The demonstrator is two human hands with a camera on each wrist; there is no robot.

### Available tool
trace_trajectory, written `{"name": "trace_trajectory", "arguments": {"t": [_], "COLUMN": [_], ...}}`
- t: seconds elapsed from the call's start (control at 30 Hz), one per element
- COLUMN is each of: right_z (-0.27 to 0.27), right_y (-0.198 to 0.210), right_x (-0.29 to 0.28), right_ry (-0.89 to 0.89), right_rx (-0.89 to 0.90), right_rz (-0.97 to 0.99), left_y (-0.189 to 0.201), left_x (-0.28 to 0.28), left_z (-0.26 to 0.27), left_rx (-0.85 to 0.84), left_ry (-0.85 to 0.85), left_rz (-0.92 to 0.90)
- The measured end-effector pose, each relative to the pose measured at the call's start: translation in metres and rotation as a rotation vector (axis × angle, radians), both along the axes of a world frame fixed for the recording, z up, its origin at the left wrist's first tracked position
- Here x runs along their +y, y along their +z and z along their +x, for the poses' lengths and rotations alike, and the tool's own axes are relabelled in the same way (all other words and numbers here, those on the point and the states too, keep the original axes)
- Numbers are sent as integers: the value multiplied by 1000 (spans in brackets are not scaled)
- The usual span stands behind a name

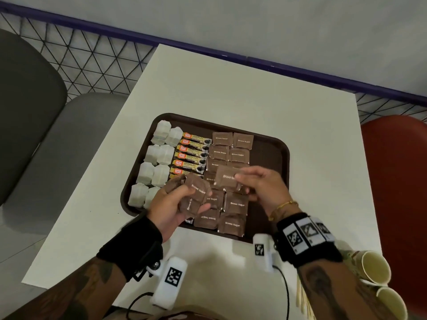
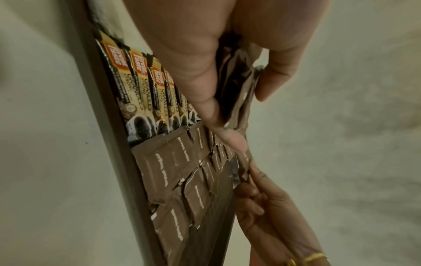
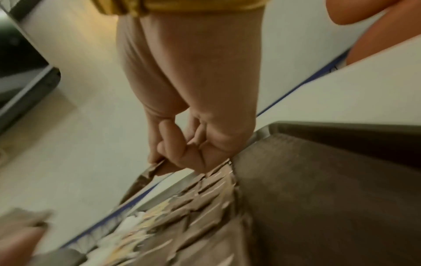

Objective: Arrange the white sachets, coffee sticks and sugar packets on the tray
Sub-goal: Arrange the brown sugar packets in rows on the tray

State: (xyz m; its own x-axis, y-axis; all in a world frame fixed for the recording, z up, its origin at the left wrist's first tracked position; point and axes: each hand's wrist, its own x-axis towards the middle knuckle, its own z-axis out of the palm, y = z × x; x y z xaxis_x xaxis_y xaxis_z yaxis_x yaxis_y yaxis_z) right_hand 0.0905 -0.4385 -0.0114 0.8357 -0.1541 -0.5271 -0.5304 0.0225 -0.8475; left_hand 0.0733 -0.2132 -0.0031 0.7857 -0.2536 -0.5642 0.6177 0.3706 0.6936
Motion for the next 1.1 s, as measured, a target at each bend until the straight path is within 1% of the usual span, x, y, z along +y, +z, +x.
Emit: {"name": "trace_trajectory", "arguments": {"t": [0.07, 0.13, 0.37, 0.47, 0.53, 0.57, 0.6, 0.7, 0.77, 0.83, 0.97, 1.03, 1.1], "right_z": [19, 34, 54, 52, 45, 40, 33, 8, -5, -16, -27, -24, -15], "right_y": [-6, -11, -39, -42, -32, -24, -14, 13, 21, 17, -3, -9, -12], "right_x": [-15, -24, -27, -24, -18, -14, -8, 12, 21, 31, 45, 43, 38], "right_ry": [-8, 13, 46, 11, -24, -19, 14, 248, 356, 329, 93, 53, 55], "right_rx": [-9, 9, 25, -38, -95, -115, -120, -55, -4, -2, -8, -4, 11], "right_rz": [-181, -298, -422, -535, -597, -586, -529, -218, -95, -31, 79, 69, -20], "left_y": [-1, -1, -4, -5, -6, -6, -7, -9, -11, -13, -16, -17, -17], "left_x": [2, 3, 6, 7, 6, 6, 5, 4, 3, 2, 2, 5, 10], "left_z": [2, 4, 6, 6, 6, 6, 6, 5, 4, 2, -2, -3, -3], "left_rx": [19, 19, -30, -38, -41, -42, -42, -40, -45, -38, -1, 33, 52], "left_ry": [20, 44, 49, 46, 51, 55, 56, 45, 43, 60, 66, 77, 87], "left_rz": [-35, -52, -48, -29, -14, -8, 0, 45, 78, 90, 92, 71, 34]}}
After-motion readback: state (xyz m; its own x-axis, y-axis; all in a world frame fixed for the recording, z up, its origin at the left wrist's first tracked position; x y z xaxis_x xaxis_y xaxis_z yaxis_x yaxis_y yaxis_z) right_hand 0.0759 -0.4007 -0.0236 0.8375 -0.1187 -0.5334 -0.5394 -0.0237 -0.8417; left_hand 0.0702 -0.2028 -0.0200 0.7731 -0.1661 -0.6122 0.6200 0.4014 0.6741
